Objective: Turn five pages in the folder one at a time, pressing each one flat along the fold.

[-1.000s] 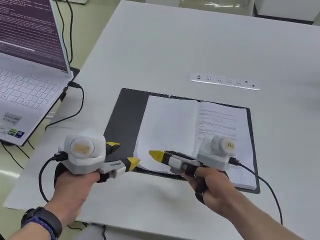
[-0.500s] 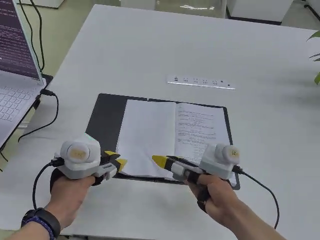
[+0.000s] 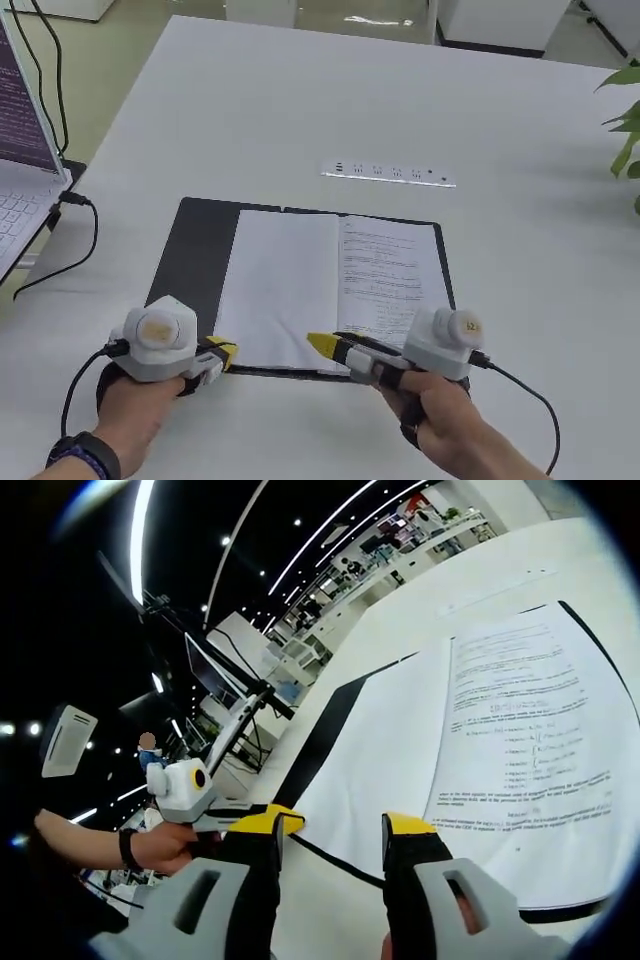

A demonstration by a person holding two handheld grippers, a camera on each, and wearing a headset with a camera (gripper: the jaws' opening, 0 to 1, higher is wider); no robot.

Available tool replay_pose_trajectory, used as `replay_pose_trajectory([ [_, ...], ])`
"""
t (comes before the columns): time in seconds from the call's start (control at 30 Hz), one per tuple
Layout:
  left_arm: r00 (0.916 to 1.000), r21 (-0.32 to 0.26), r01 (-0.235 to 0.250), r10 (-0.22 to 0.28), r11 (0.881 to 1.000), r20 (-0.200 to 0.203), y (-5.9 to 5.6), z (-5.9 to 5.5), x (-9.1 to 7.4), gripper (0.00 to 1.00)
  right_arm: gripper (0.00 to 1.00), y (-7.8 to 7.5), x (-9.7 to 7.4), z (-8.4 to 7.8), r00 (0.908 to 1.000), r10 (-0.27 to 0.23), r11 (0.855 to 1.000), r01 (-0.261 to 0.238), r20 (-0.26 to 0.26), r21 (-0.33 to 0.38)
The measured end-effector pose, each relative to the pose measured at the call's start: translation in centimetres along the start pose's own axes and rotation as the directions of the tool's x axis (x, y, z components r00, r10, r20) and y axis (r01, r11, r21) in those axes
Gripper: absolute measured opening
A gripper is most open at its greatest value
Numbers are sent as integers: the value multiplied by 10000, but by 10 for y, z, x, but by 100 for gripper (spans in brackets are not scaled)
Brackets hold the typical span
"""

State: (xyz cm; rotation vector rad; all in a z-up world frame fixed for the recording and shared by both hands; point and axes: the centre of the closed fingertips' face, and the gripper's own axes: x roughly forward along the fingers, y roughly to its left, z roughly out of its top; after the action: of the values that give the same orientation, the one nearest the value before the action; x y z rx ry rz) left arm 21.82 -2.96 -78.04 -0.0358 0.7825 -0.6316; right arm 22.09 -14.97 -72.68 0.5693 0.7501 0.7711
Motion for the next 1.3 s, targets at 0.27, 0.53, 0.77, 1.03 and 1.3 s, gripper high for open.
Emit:
replay_pose_trajectory([
  [0.27, 9999, -306, 103, -103, 9995, 7, -6, -9, 0, 0, 36, -4, 4, 0, 9990, 59, 9991, -78, -449, -425],
  [0.53, 10000, -490, 82, -79, 9988, 57, -5, -10, 1, 0, 32, -17, 11, 12, 9991, 22, 9990, -41, -425, -442],
  [0.77, 9999, -832, 34, -21, 9965, 160, -6, -10, 0, 0, 27, -33, 20, 20, 9972, -215, 9941, 138, -714, -1077],
  [1.03, 9997, -1054, -32, 57, 9944, 236, -4, -10, 2, 0, 20, -51, 33, 37, 9977, -440, 9935, 382, -523, -1069],
  [1.3, 9999, -1030, 0, 16, 9947, 156, -3, -10, 5, 0, 11, -78, 42, 53, 9961, -885, 9941, 885, 19, -624],
])
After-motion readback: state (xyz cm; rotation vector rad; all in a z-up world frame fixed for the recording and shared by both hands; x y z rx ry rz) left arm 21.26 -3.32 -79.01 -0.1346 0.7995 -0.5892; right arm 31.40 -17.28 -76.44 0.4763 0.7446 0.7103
